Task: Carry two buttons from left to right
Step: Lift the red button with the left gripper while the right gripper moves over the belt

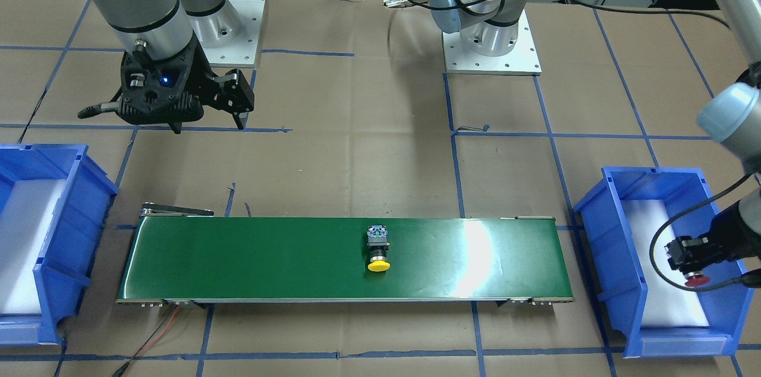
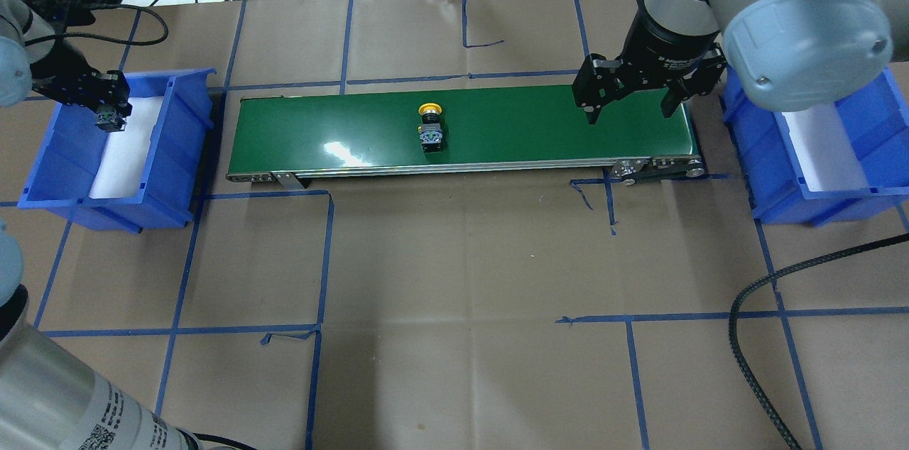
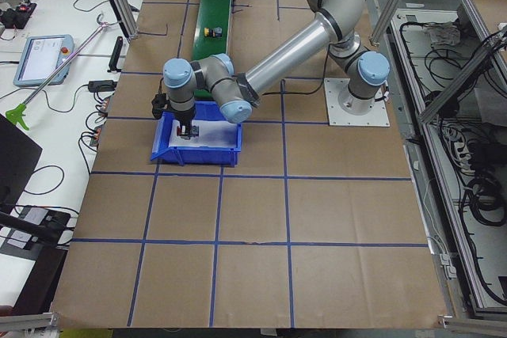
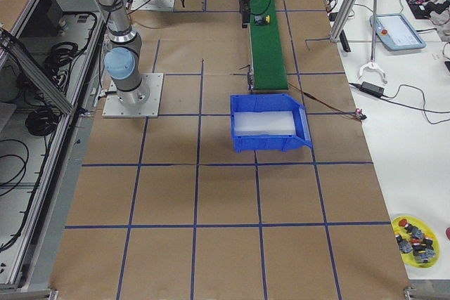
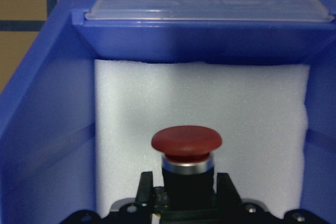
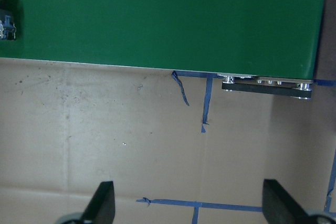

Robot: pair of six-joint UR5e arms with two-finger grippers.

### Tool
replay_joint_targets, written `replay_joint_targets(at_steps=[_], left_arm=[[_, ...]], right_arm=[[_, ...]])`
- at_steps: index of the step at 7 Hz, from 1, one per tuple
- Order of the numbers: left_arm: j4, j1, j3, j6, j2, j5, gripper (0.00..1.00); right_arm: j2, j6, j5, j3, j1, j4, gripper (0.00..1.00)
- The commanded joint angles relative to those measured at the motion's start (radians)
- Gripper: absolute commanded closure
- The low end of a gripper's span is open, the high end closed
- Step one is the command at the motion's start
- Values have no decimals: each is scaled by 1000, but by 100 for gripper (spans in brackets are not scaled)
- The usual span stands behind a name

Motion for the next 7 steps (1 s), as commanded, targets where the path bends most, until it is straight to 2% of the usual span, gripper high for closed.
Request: replay_joint_targets(at_steps=[1, 2, 4, 5, 7], left_arm=[[-133, 1, 3, 2, 123, 1, 83], [-205, 0, 27, 2, 155, -1, 83], [-303, -16, 97, -13, 145, -16, 83], [-311, -17, 95, -15, 143, -48, 83], [-314, -92, 84, -58, 145, -42, 83]], right_arm=[[47, 0, 0, -8, 0, -43, 0], [47, 0, 0, -7, 0, -108, 0], [60, 2, 0, -5, 0, -126, 0], [70, 2, 0, -5, 0, -126, 0], [82, 2, 2, -6, 0, -136, 0]])
